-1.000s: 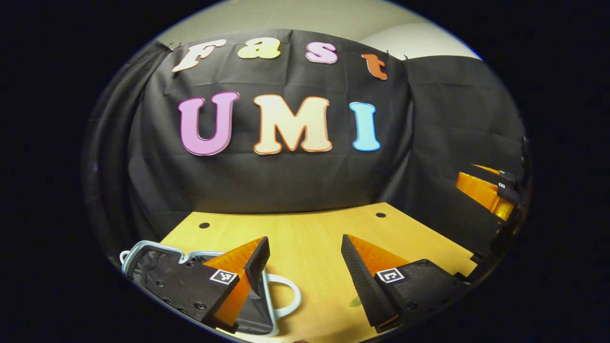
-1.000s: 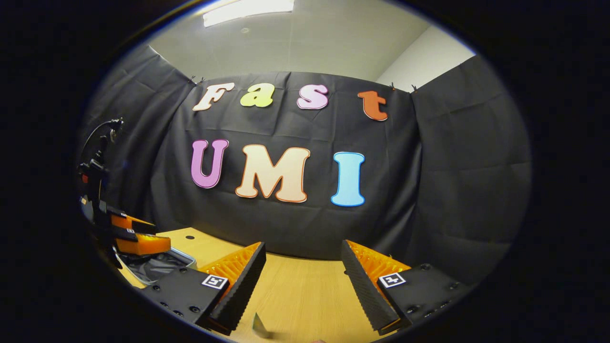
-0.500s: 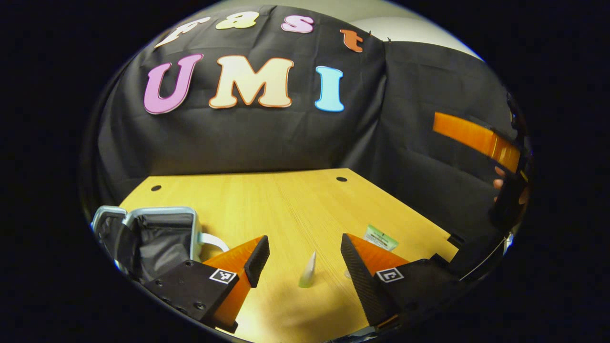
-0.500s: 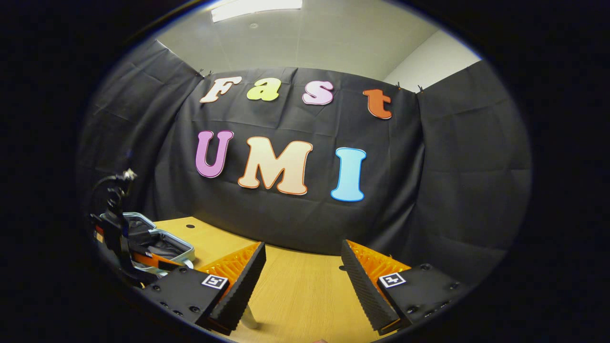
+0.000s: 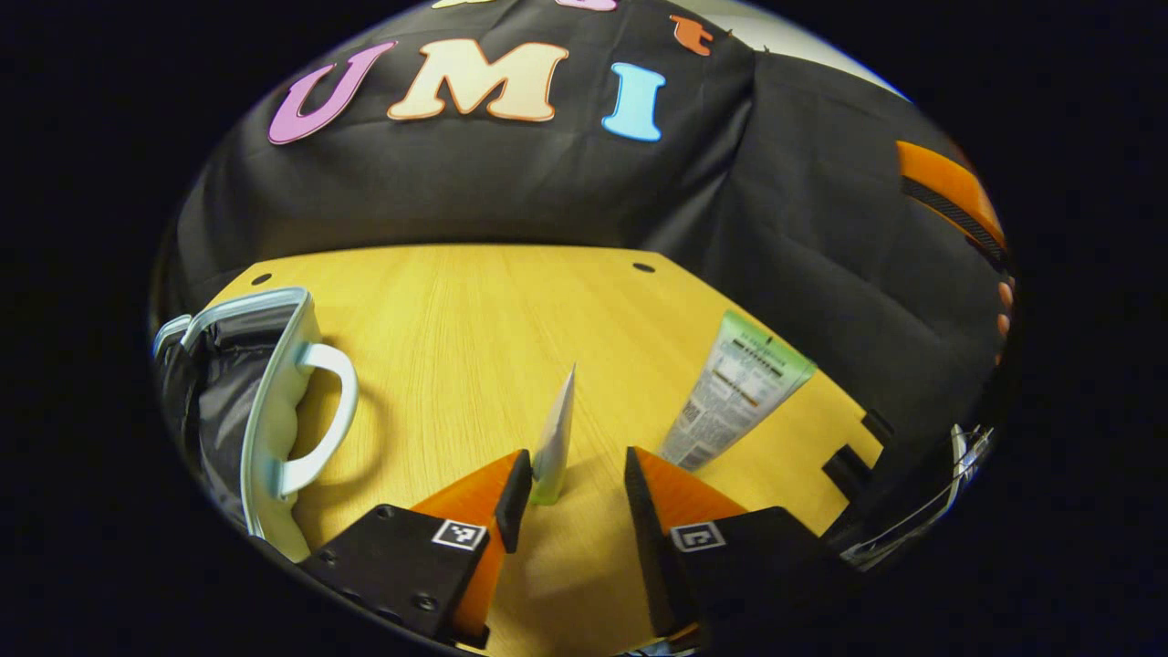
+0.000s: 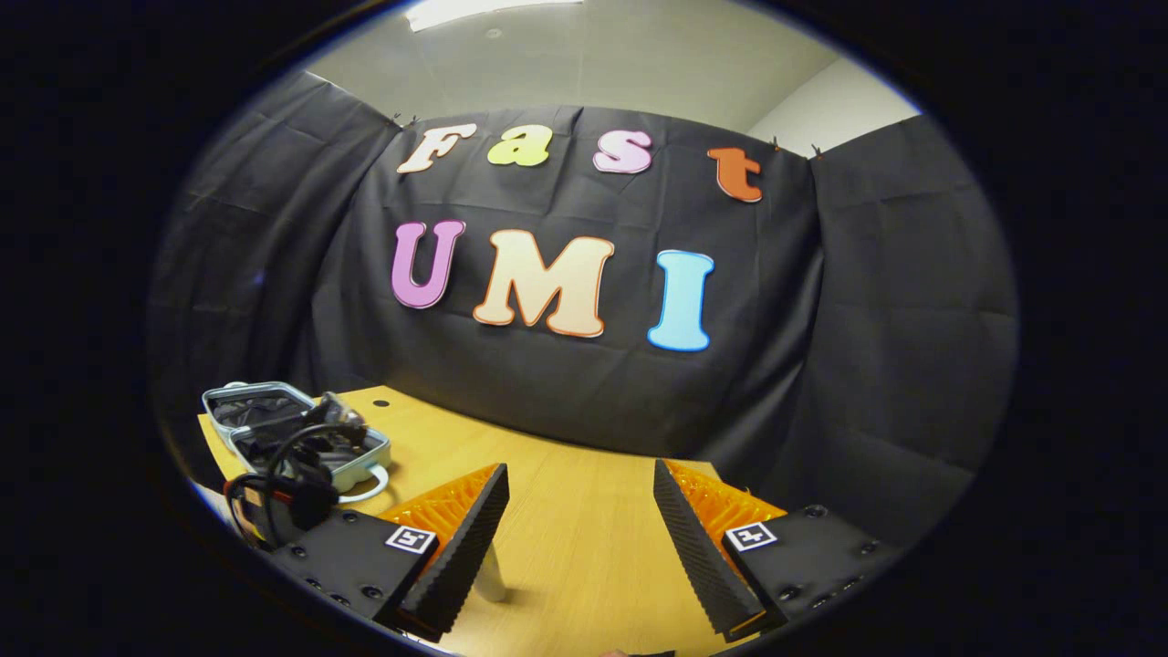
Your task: First open the suitcase, pack the skin care products into it, and then close the suitcase.
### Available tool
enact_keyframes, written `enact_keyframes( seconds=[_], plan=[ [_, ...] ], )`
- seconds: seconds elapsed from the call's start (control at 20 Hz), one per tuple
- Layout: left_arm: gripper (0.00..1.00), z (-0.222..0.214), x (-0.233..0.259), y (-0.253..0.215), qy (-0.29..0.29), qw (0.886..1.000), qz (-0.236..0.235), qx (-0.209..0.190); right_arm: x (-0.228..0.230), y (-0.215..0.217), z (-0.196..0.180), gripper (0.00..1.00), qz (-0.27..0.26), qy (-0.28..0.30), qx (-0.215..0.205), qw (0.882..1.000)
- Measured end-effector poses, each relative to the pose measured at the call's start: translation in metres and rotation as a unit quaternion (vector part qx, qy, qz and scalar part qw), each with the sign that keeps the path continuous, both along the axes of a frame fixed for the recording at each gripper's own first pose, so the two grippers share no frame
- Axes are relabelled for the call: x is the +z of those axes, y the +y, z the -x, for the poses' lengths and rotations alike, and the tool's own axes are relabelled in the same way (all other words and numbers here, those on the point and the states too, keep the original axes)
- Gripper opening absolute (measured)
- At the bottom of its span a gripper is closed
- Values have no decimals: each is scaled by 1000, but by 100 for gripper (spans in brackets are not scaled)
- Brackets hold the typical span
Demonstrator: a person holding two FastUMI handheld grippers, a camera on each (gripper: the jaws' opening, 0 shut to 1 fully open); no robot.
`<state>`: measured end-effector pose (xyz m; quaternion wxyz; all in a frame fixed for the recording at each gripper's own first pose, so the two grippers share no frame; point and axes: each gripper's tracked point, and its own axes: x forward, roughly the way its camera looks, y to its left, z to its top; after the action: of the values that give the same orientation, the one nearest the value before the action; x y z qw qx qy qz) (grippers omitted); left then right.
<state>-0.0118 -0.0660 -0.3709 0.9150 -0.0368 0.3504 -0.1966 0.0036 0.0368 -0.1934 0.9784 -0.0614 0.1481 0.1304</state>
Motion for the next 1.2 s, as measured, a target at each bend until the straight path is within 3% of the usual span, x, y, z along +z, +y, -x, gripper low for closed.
enact_keyframes(
  seconds=[0.05,0.2,0.25,0.3,0.35,0.45,0.65,0.85,0.95,1.1,1.15,1.2],
  plan=[
    [51,-2,-4,0,1,1000,-3,0,-10,3,5,99,-1,13,6,1000],
    [40,-7,-7,-2,9,1000,12,1,-41,7,17,99,-15,58,13,998],
    [23,-14,-11,-3,8,1000,19,9,-48,7,18,99,-19,67,11,997],
    [15,-14,-9,-2,16,1000,24,10,-56,8,19,100,-21,74,11,997],
    [16,-16,-1,5,6,999,23,26,-63,10,20,99,-21,81,13,996],
    [11,-18,21,8,-13,999,28,24,-78,18,25,99,-31,94,23,995],
    [11,-7,53,23,-21,1000,-7,13,-120,41,34,99,-49,130,47,989],
    [11,12,94,34,-34,999,-4,24,-171,58,37,97,-36,163,66,984],
    [11,21,108,45,-37,999,-11,37,-203,64,37,91,-31,188,75,979],
    [11,29,131,62,-47,996,-13,70,-243,77,51,63,-45,256,90,962],
    [11,32,136,62,-51,996,-10,77,-249,75,46,61,-45,256,88,962],
    [10,35,140,66,-50,995,-12,84,-249,73,40,51,-45,258,81,962]
  ],
)
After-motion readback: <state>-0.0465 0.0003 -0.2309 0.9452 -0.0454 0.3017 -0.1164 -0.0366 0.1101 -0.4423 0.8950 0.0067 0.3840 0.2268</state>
